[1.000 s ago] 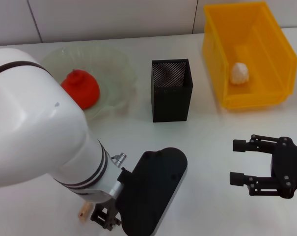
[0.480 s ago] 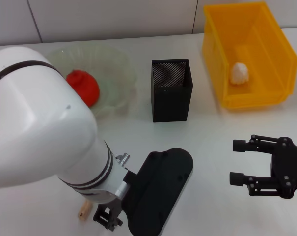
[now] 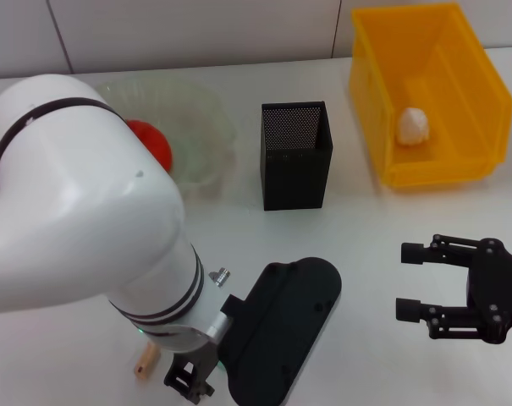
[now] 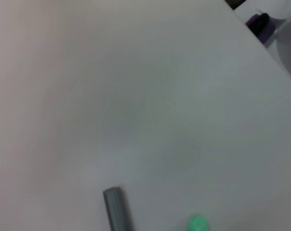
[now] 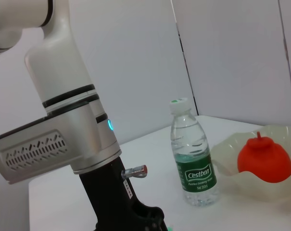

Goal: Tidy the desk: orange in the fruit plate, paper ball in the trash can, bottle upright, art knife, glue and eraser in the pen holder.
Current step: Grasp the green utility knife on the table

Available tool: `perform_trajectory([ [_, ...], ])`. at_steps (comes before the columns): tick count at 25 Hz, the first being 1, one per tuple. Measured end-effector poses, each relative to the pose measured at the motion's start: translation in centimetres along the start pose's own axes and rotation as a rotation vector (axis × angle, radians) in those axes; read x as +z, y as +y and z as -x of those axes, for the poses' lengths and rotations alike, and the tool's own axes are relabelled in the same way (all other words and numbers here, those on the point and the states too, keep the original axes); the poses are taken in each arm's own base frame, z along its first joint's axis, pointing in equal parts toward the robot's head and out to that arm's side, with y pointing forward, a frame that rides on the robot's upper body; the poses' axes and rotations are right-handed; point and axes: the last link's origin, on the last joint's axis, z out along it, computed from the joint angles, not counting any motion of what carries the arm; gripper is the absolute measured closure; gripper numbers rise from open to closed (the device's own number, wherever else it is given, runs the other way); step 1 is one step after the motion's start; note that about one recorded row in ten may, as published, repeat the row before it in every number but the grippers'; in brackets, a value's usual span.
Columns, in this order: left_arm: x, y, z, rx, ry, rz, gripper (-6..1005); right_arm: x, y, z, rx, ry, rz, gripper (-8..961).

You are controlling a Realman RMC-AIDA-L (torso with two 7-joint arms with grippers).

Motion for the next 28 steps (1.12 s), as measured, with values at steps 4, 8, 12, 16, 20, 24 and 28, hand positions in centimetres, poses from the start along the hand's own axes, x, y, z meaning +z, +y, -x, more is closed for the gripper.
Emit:
perform_trajectory([
  [4,-0.04,-0.08,-0.04,0.002,-0.001,-0.002,372,0.02,-0.01,-0.05,0.002,-0.001,0.002,180],
  [8,-0.02,-0.16,-0.05,0.002,0.001,-0.006,373,0.04,-0.02,-0.05,0.002,-0.001,0.002,180],
  [12,0.02,-0.27,-0.04,0.002,0.000,-0.009,374,0.05,0.00,-0.04,0.002,-0.002,0.004,180],
  [16,0.12,-0.39,-0.02,0.003,-0.001,-0.014,376,0.04,0.04,-0.09,0.002,-0.002,0.005,180],
  [20,0.11,-0.42,-0.02,0.004,-0.002,-0.015,376,0.04,0.06,-0.12,0.002,-0.003,0.005,180],
  [24,0.14,-0.41,-0.02,0.007,-0.006,-0.015,378,0.03,0.07,-0.12,0.002,-0.003,0.005,180],
  [28,0.23,-0.36,0.02,0.003,-0.009,-0.012,378,0.03,0.07,-0.12,0.002,-0.003,0.005,179],
])
